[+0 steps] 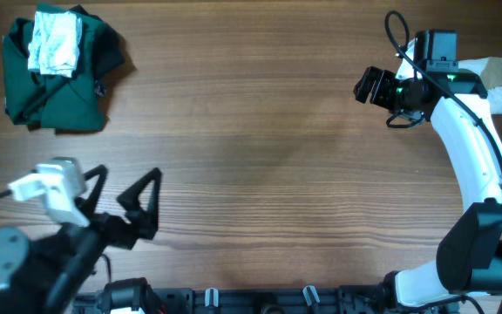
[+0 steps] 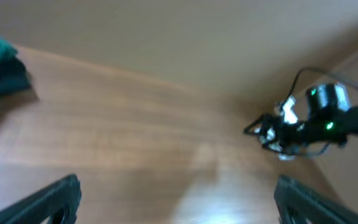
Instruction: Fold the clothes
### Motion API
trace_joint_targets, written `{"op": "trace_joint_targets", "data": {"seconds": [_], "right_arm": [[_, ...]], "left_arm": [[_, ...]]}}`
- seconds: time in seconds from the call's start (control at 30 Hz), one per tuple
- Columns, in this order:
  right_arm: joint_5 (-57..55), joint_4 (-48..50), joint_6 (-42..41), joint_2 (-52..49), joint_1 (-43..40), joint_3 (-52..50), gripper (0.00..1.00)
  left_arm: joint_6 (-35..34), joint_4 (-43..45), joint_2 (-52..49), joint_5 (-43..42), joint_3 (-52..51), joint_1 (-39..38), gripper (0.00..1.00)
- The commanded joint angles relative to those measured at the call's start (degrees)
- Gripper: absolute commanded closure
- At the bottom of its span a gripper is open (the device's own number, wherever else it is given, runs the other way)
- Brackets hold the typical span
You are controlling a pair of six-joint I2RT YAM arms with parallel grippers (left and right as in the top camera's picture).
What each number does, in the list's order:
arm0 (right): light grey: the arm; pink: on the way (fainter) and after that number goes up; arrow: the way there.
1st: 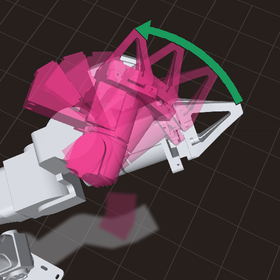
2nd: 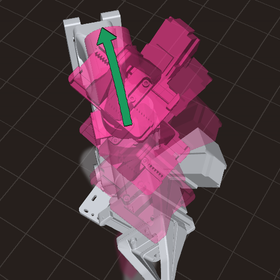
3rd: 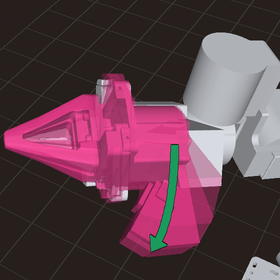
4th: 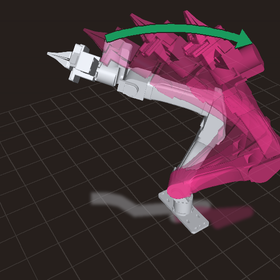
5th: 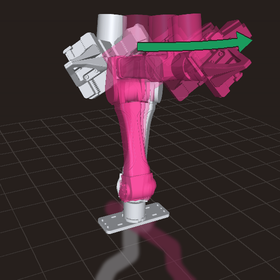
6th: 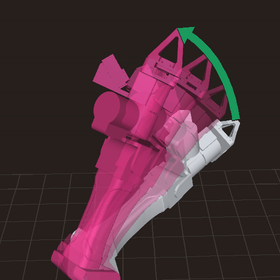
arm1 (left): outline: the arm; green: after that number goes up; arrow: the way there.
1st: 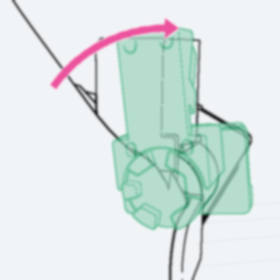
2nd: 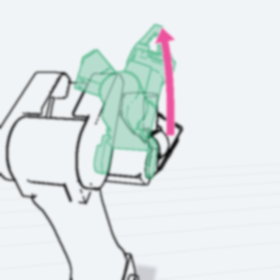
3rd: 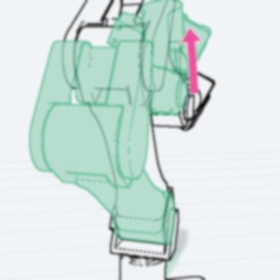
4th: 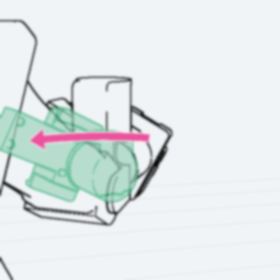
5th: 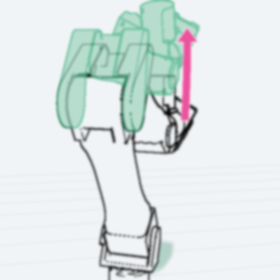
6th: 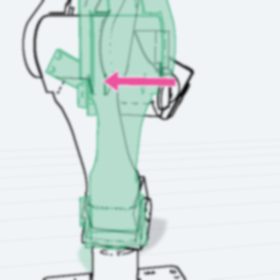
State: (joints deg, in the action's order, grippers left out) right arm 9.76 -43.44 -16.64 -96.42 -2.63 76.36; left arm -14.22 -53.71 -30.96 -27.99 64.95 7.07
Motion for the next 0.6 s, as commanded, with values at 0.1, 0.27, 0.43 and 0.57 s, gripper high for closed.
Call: {"op": "trace_joint_targets", "data": {"seconds": [0.1, 0.27, 0.43, 0.57], "right_arm": [[-1.2, 0.2, -0.5, 0.3, -0.2, -0.1, 0.0], [-1.2, 0.2, -0.5, 0.3, -0.2, -0.1, 0.0], [-1.2, 0.2, -0.5, 0.3, -0.2, -0.1, 0.0], [-1.2, 0.1, -0.4, 0.3, -0.2, -0.1, 0.0]], "left_arm": [[0.1, 24.5, 12.0, 0.4, -30.4, -4.7, 0.0], [0.5, 45.1, 18.6, 2.2, -47.6, -4.7, 0.0], [0.5, 55.3, 23.3, 4.0, -57.0, -4.8, 0.0], [0.4, 55.6, 27.8, 11.1, -59.8, -7.6, 0.0]]}}
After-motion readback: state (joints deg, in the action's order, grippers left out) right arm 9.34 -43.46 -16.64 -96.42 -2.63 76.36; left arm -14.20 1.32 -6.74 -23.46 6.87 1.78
